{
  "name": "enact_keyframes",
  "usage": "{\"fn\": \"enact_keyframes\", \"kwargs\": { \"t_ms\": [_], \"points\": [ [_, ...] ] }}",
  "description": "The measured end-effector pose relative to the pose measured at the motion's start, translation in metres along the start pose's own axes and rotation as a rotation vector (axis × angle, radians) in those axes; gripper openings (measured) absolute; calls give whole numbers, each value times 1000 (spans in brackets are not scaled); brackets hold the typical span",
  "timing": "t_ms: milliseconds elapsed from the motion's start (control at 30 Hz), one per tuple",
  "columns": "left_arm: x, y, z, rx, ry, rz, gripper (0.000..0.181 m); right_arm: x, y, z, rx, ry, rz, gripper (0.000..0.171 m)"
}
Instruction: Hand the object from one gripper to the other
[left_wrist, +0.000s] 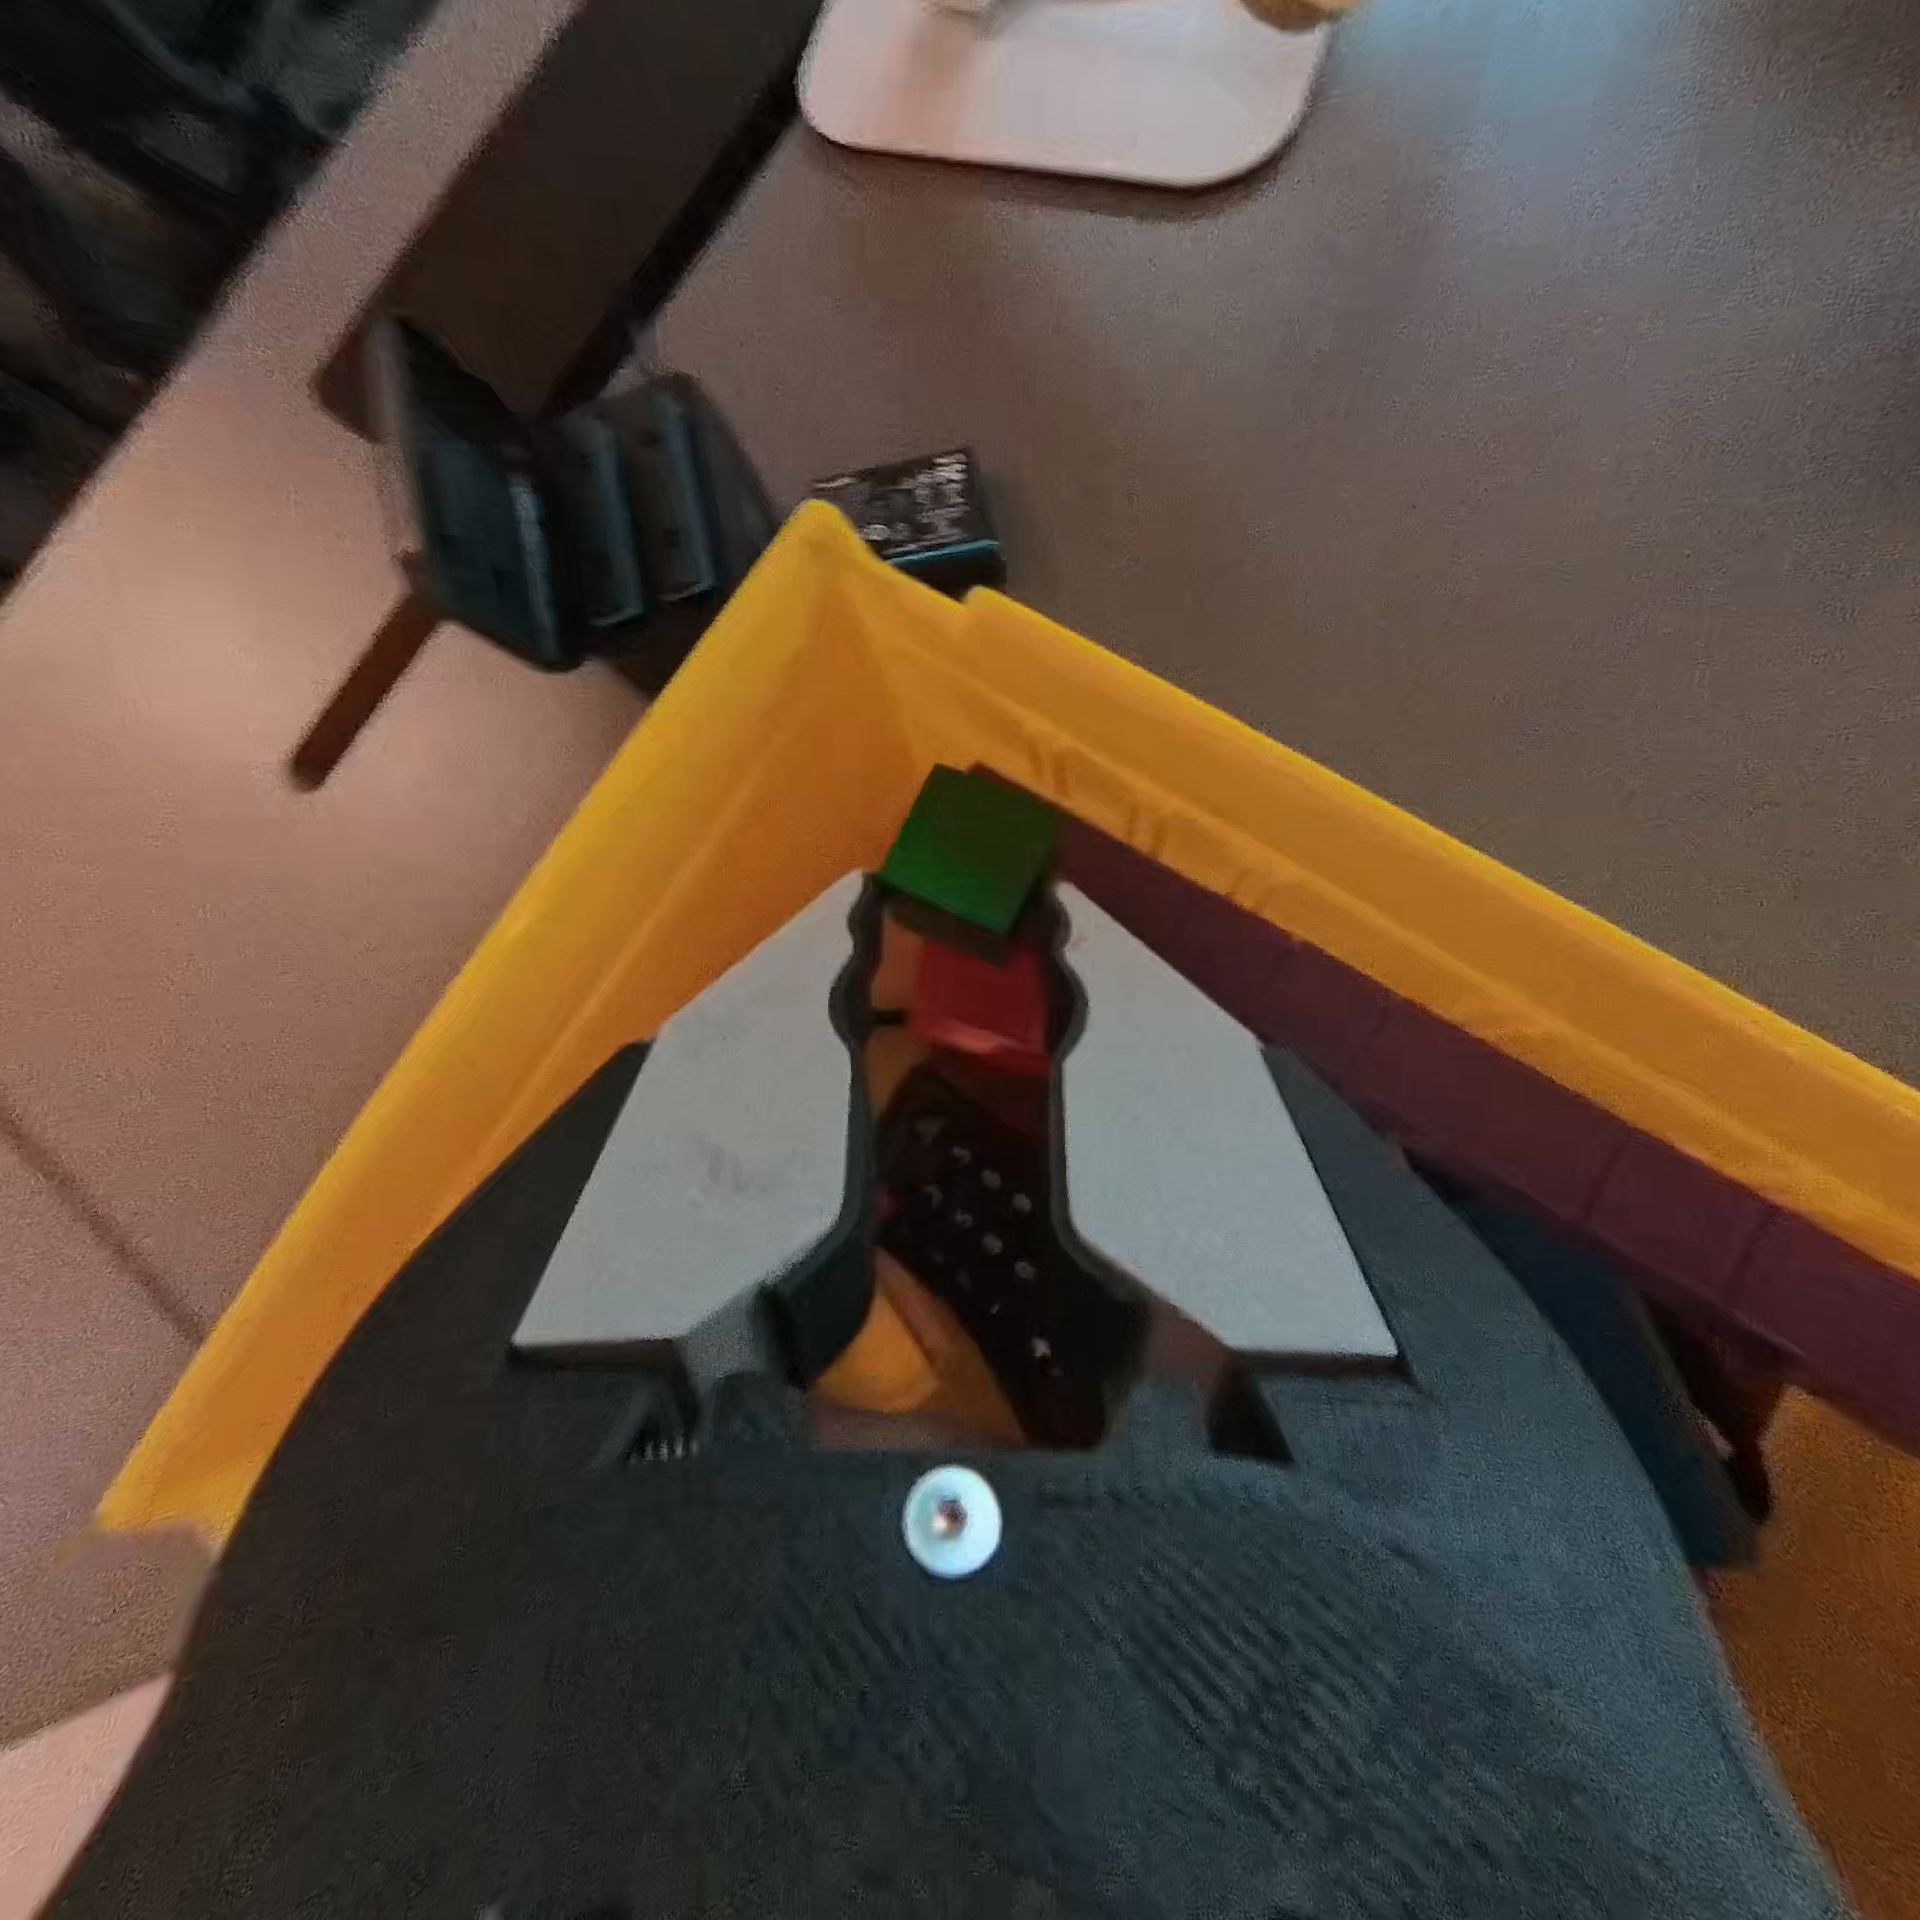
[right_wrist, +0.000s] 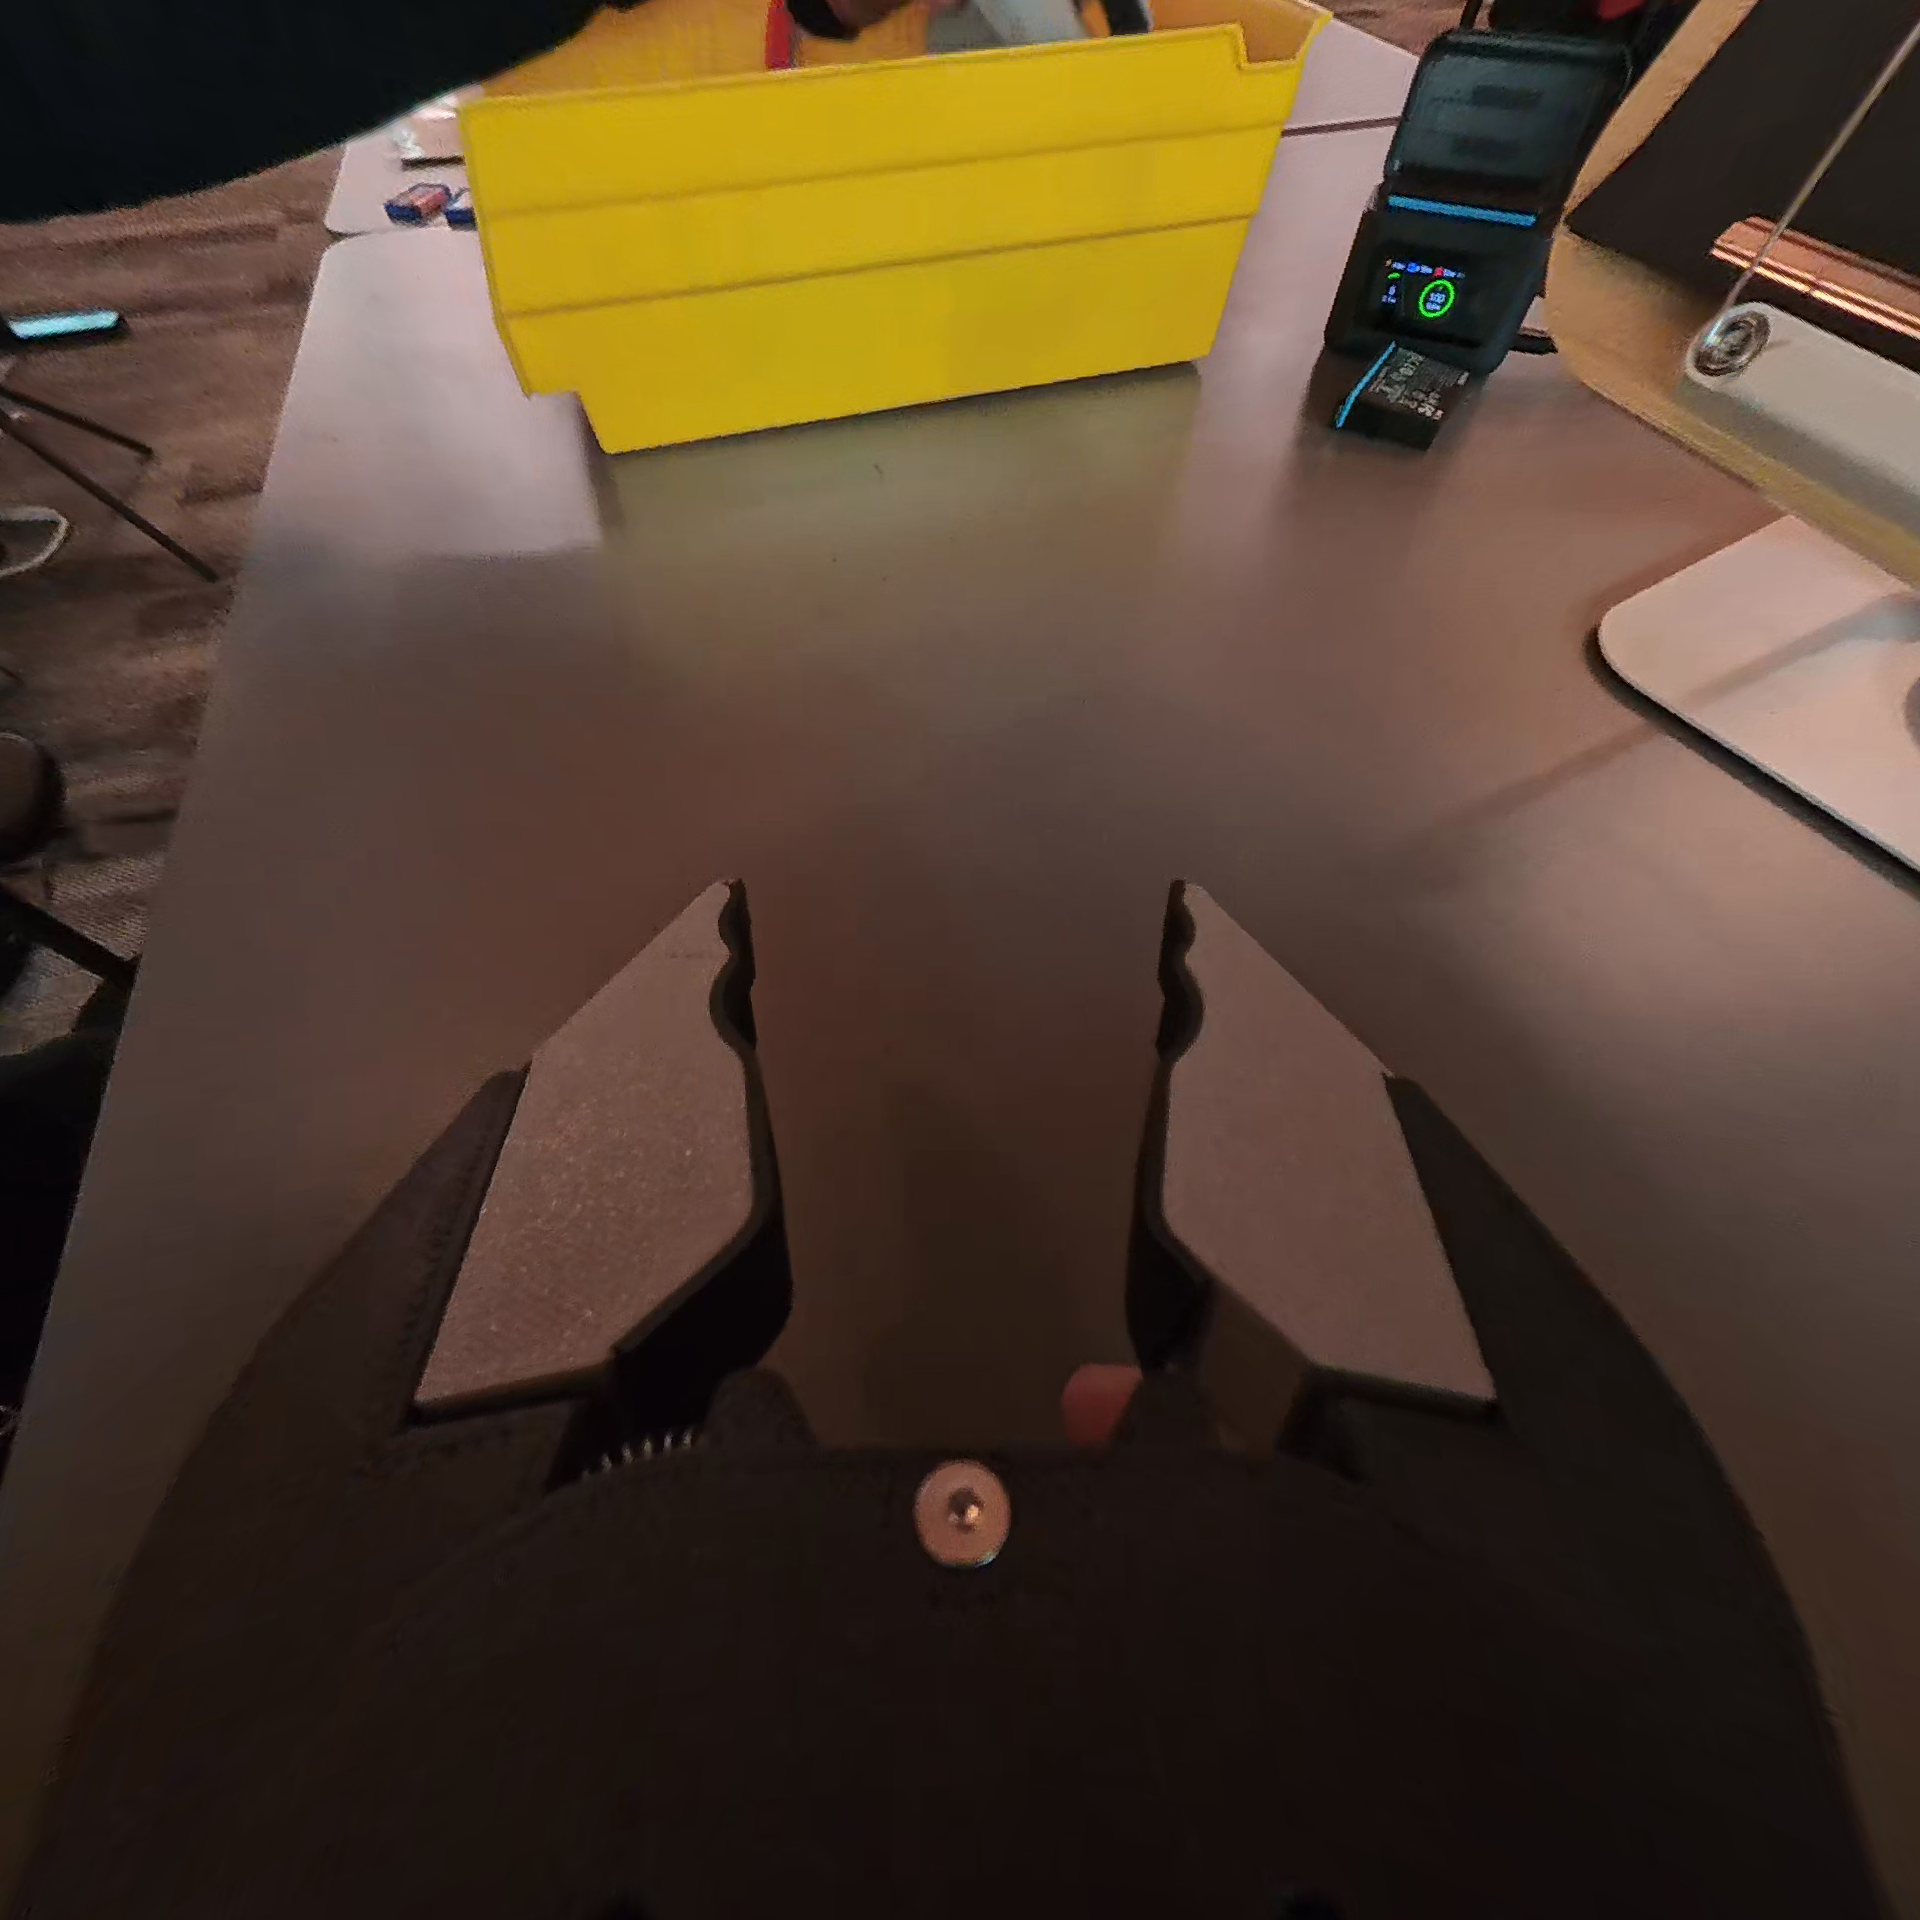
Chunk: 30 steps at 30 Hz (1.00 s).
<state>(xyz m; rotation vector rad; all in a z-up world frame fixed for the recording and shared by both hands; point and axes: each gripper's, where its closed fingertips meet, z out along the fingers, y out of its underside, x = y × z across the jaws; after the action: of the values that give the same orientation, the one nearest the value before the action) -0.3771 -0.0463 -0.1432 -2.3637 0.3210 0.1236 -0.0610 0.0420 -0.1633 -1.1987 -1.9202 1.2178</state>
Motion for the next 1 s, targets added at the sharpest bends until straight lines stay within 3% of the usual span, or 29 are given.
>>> {"fn": "enact_keyframes", "kwargs": {
  "t_ms": [67,133,167,267,367,433,600,667,700,867,933,1000],
  "points": [
    [-36,-14,-32,83,-272,-62,27,5,2,0,-21,23,2,72],
    [-39,-47,-76,225,-485,-73,27,11,0,1,-34,26,33,68],
    [-13,-74,-90,301,-488,4,27,12,-3,1,-25,7,69,68],
    [119,-152,-94,487,-367,398,27,0,-33,0,90,-150,175,65],
    [211,-201,-79,707,-605,743,27,-14,-78,-21,272,-317,170,65],
    [241,-214,-56,795,-817,839,27,-18,-103,-46,380,-409,190,60],
    [289,-230,0,888,-734,841,27,6,-99,-76,465,-282,171,52],
    [294,-236,10,869,-719,858,27,8,-90,-78,441,-262,140,25],
    [296,-238,13,875,-699,851,27,7,-91,-82,450,-274,129,22],
    [292,-232,25,856,-627,805,26,14,-84,-77,378,-194,58,22],
    [291,-225,32,850,-499,727,31,19,-82,-74,355,-87,-48,22],
    [292,-212,43,814,-202,539,46,27,-81,-73,333,52,-165,22]
  ]
}}
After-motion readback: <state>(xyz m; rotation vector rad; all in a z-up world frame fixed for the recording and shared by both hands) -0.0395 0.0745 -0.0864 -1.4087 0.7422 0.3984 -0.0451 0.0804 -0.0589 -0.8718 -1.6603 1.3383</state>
